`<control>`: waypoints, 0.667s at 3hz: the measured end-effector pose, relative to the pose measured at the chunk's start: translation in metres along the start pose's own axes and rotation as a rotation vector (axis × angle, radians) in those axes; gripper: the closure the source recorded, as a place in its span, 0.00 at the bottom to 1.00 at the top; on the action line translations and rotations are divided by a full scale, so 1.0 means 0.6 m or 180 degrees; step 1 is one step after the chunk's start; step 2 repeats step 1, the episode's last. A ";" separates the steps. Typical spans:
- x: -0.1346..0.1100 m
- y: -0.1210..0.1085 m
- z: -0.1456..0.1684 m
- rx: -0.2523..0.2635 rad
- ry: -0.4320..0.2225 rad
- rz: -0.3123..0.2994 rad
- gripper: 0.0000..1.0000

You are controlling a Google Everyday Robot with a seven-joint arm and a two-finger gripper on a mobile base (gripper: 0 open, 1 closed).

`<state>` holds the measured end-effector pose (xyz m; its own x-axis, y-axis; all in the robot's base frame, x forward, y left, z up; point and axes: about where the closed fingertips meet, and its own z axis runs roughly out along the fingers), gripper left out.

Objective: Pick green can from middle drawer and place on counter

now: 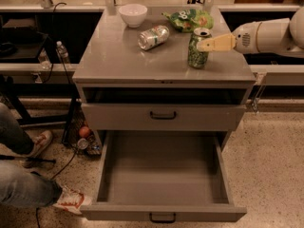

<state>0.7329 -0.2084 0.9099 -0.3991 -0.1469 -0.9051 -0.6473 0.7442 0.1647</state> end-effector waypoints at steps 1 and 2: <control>0.020 -0.020 -0.076 0.0198 -0.0164 0.0079 0.00; 0.020 -0.020 -0.076 0.0198 -0.0164 0.0079 0.00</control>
Offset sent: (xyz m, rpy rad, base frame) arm 0.0000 0.0000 0.0000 0.0000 0.0000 0.0000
